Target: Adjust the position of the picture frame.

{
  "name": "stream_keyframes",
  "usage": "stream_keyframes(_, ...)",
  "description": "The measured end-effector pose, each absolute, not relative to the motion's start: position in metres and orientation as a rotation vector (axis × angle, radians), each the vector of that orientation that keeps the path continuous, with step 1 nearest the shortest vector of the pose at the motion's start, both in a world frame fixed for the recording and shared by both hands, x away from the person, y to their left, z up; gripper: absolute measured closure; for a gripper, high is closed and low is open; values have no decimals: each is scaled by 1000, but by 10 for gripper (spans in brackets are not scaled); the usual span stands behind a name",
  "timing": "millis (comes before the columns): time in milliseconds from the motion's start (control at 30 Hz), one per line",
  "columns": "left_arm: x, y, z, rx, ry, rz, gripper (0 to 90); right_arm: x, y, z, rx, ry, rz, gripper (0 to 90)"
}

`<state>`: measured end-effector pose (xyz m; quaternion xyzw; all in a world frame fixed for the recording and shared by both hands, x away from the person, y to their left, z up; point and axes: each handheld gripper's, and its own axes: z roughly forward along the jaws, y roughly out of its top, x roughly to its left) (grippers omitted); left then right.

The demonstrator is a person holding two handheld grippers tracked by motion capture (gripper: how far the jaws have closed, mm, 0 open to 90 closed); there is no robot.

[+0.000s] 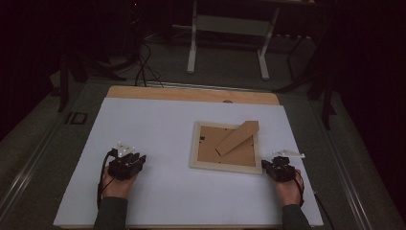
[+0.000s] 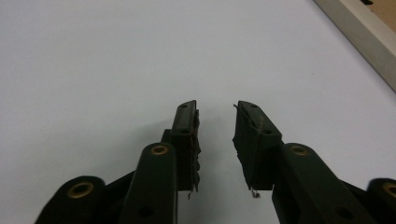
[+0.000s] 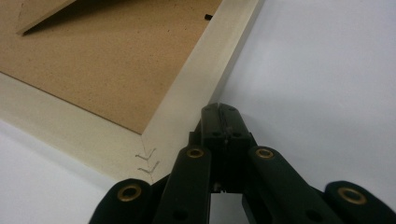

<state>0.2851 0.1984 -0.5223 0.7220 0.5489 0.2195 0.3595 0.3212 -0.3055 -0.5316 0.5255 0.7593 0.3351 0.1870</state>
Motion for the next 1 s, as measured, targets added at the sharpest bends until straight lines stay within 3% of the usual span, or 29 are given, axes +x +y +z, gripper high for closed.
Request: stream_keyframes(1000,285,197,-524,1879,1409,555,685,317,-291,-531,1365,2242,950,900)
